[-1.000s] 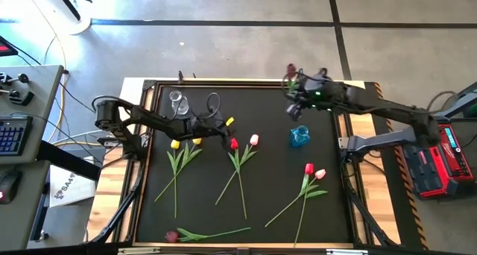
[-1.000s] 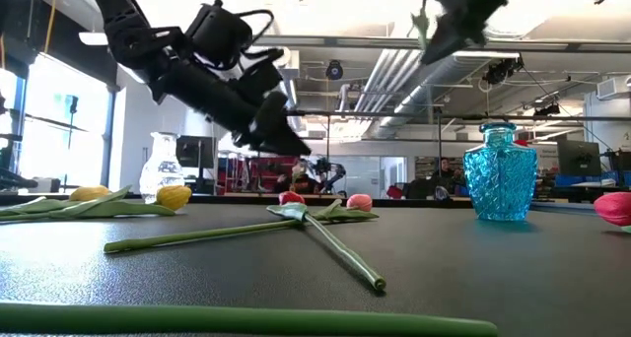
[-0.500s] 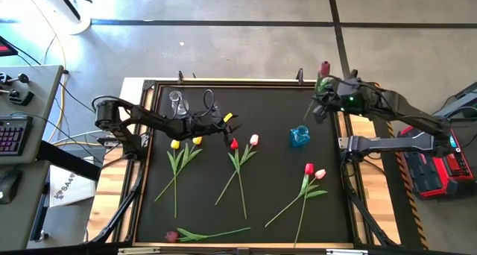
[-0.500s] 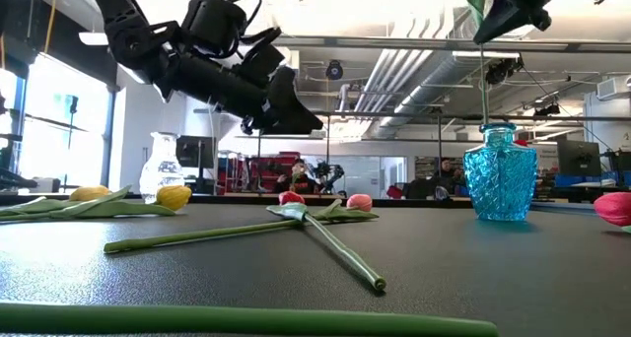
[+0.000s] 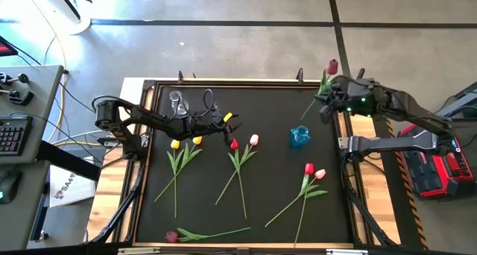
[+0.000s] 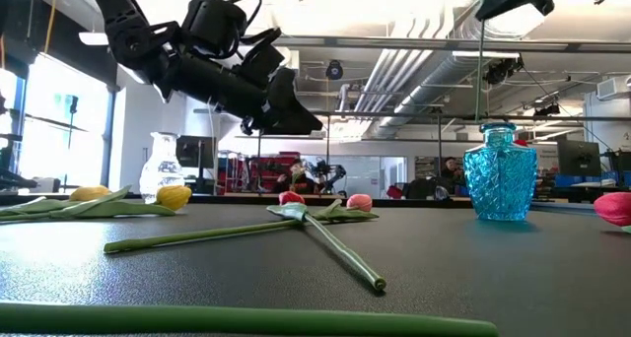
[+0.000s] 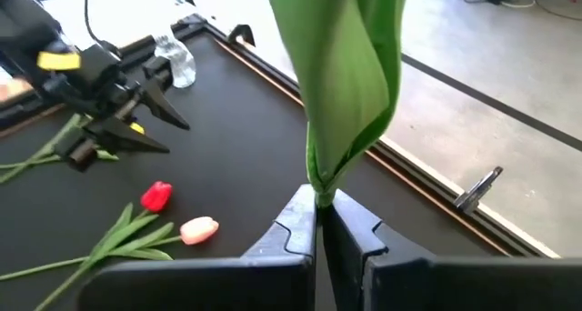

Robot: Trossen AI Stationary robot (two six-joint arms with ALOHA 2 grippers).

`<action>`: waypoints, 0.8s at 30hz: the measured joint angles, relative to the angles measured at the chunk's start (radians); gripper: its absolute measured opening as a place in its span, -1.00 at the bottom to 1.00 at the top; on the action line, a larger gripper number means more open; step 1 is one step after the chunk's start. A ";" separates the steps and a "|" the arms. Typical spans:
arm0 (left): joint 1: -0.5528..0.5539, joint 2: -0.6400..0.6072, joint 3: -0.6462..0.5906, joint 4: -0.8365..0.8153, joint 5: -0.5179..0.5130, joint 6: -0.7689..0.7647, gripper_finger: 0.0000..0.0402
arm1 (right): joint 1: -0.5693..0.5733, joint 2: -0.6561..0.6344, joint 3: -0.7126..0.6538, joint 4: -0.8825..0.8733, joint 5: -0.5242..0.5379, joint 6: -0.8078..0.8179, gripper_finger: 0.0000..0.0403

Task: Sort flowers into vase by color
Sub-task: Put the top dark red flower into the blue vase

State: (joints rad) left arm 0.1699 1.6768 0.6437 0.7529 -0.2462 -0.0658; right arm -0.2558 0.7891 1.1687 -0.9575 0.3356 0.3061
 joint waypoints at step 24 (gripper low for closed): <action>0.000 0.000 0.000 -0.003 0.000 0.018 -0.09 | 0.016 0.003 -0.116 -0.038 -0.088 0.079 -1.00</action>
State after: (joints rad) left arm 0.1699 1.6772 0.6434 0.7494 -0.2462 -0.0483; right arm -0.2394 0.7918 1.0523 -0.9959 0.2476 0.3847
